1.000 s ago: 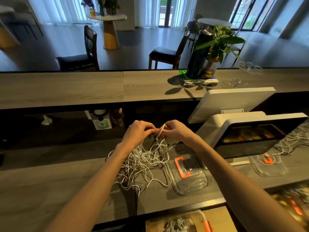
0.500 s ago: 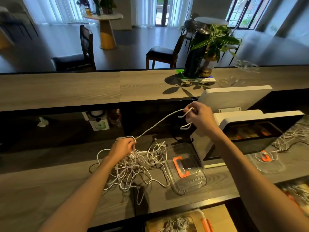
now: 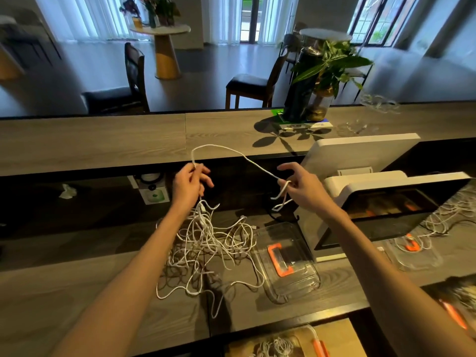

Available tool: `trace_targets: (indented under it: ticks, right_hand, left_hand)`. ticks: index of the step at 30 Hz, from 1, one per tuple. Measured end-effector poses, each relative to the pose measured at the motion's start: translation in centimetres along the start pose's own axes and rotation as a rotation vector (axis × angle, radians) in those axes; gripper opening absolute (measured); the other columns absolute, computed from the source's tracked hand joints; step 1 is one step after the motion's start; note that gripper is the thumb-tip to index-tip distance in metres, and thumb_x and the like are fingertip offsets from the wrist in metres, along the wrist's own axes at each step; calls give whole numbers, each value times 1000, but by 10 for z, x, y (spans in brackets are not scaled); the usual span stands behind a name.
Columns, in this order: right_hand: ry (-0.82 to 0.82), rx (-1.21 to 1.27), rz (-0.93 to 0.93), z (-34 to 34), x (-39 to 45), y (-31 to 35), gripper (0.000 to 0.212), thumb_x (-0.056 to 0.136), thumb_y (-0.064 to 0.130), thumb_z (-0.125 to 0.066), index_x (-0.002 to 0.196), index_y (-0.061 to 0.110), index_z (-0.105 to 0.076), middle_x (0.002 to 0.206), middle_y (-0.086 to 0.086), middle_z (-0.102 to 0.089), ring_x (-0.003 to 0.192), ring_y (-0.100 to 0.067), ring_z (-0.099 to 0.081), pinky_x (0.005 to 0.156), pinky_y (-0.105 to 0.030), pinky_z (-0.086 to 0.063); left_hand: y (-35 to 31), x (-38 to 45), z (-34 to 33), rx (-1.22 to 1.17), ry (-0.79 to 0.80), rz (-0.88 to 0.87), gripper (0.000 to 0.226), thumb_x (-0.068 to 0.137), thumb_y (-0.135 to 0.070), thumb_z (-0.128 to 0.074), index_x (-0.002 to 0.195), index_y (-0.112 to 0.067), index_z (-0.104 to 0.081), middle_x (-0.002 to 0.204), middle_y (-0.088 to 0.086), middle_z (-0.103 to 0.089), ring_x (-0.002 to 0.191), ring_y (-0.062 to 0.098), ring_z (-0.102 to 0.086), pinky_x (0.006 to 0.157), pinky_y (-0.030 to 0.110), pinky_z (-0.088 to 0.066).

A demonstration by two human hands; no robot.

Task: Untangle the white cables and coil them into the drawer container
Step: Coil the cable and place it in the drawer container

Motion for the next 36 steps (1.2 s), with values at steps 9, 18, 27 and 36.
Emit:
trace_targets:
  ticks: [9,18,27,36]
  right_hand:
    - [87,-31,349,-27,9,41,59,105,20,-57,157,37,-35,72,0,-69,63,-7,-65,61,-21,-52]
    - [154,-286,502,-37,0,33,24,103,14,-58,121,23,-70,104,2,-76,94,-10,-72,78,-39,-61]
    - [-96,-220,313,-1,2,0,23,103,4,-56,106,16,-76,98,1,-76,79,-7,-70,66,-27,-57]
    - [-125,-124,188,39,-5,-3,21,102,8,-59,106,16,-77,100,5,-72,92,-6,-65,70,-3,-43]
  left_hand:
    - [-72,-23,-46,254,672,-178,30,108,-22,-46,96,-11,-71,52,-7,-50,47,8,-45,57,18,-39]
    - [-43,-35,-48,280,802,-72,34,105,-34,-49,95,-14,-74,57,-5,-49,51,10,-42,57,22,-37]
    - [58,-50,-14,527,525,43,29,106,-28,-49,84,-19,-67,63,-8,-63,55,7,-58,60,30,-50]
    - [86,-62,2,433,382,128,21,103,-26,-55,90,-15,-67,84,0,-73,77,10,-71,76,38,-59]
Point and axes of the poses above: each hand's wrist, its own x-axis towards the middle knuckle, its own z-axis out of the back of the hand, y = z × x, the point moved 4 cm from there along x, towards the middle knuckle
